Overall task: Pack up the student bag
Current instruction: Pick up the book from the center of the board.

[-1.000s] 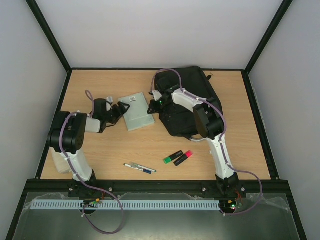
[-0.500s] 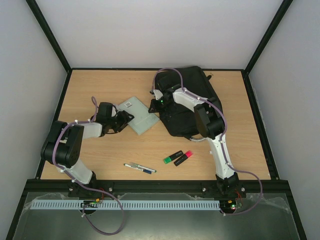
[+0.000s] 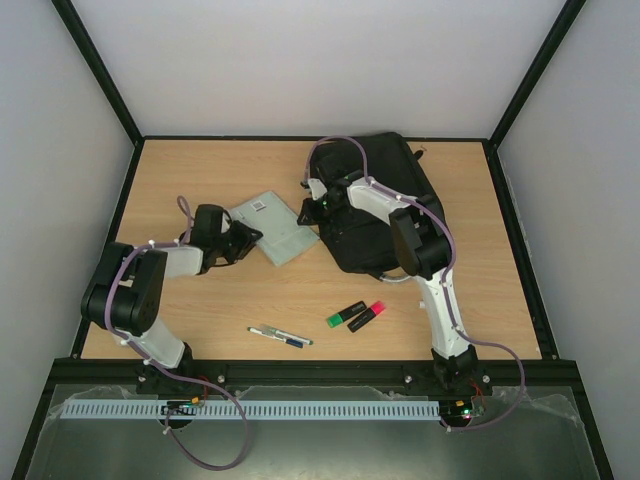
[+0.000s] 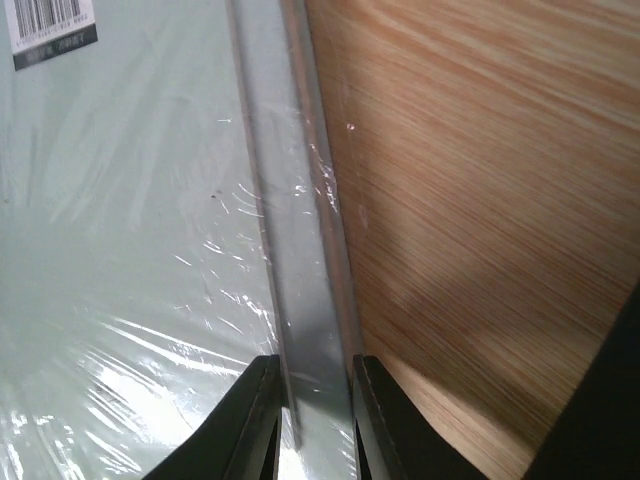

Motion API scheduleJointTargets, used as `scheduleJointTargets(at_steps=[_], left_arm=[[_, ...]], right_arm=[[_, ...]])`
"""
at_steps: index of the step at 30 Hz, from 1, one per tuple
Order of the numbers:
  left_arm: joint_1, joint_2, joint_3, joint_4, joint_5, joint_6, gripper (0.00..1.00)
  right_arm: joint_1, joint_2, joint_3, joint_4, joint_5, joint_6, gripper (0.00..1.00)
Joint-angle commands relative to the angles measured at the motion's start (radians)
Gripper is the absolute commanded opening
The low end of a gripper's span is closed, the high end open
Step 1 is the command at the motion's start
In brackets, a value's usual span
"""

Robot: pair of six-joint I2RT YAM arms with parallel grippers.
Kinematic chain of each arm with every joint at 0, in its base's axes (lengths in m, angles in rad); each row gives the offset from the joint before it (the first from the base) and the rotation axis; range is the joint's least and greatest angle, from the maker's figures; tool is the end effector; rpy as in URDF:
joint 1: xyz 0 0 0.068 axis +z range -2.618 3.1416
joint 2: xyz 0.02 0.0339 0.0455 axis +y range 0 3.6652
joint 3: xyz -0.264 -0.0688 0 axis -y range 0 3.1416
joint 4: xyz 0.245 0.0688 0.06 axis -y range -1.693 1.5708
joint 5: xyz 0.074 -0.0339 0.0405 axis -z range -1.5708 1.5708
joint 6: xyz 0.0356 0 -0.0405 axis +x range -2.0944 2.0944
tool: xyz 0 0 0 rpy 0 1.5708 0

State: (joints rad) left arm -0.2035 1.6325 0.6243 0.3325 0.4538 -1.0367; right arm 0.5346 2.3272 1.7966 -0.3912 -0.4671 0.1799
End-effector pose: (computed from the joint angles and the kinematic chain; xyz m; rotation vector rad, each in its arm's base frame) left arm 0.2911 -0.0760 0.1355 -0.7348 2.3241 -1.1310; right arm 0.4279 0.2720 0.1490 -0.6529 2.4822 0.8712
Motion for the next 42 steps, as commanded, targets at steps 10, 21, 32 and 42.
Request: scheduleJointTargets(at_steps=[10, 21, 32, 42], left_arm=[[-0.023, -0.197, 0.104, 0.034, 0.084, 0.045, 0.02], [0.047, -0.385, 0.18, -0.262, 0.097, 0.214, 0.02], [0.019, -0.452, 0.193, -0.168, 0.297, 0.278, 0.02], [-0.146, -0.442, 0.321, 0.039, 0.389, 0.254, 0.02]], right_arm=[[0.037, -0.005, -0.095, -0.132, 0.05, -0.041, 0.27], [-0.025, -0.537, -0.334, -0.1, 0.15, -0.117, 0.43], [-0.165, -1.079, -0.719, -0.012, 0.034, -0.17, 0.68], [-0.217, -1.119, -0.704, -0.022, -0.204, -0.145, 0.91]])
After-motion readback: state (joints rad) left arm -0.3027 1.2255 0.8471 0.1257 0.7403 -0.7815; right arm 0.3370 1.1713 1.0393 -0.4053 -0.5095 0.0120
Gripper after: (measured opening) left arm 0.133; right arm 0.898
